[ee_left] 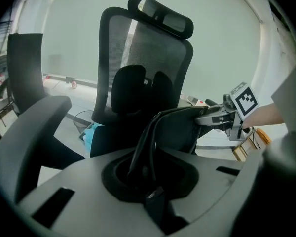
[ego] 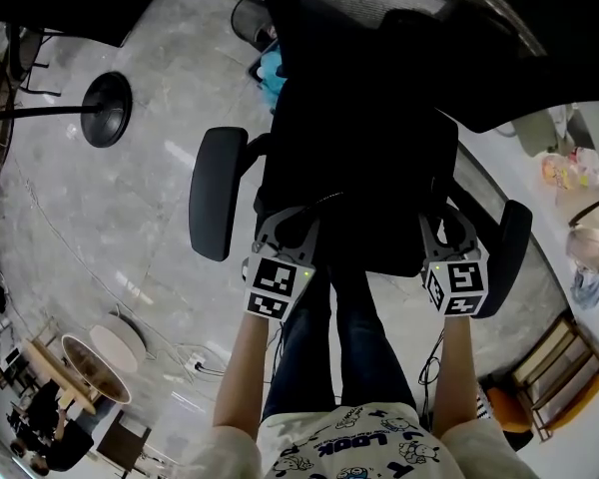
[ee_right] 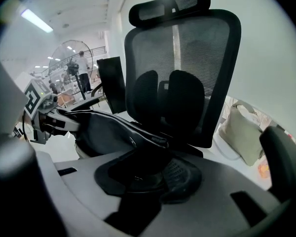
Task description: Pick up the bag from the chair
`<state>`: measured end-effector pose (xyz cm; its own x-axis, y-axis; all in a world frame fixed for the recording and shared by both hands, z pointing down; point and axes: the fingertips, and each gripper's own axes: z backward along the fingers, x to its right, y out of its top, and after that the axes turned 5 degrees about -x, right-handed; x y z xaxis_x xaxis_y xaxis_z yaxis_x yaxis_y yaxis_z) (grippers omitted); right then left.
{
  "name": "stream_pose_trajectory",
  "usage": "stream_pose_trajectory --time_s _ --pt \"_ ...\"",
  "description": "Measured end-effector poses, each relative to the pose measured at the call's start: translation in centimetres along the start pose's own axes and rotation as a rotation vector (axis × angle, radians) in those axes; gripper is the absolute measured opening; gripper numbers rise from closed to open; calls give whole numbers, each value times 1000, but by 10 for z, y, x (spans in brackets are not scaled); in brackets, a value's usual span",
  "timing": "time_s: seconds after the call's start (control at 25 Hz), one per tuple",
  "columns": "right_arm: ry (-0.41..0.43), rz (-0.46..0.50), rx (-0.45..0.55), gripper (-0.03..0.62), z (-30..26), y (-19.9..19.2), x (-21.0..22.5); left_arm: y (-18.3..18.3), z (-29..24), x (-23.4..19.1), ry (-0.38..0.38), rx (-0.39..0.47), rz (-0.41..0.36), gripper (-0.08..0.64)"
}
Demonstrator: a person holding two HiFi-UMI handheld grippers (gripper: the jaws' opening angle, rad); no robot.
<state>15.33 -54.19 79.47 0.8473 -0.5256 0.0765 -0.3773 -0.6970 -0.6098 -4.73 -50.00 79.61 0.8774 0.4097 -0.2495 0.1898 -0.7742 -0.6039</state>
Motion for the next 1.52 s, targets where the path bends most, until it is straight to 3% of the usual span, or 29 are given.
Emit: stream_pose_trajectory --time_s 0.48,1.04,1.52 --pt "-34 2 140 135 85 76 -15 73 88 16 36 111 -85 48" --pt "-68 45 343 132 225 186 -67 160 247 38 119 274 -185 49" --pt "-87 67 493 129 330 254 -116 216 367 53 187 382 -231 51"
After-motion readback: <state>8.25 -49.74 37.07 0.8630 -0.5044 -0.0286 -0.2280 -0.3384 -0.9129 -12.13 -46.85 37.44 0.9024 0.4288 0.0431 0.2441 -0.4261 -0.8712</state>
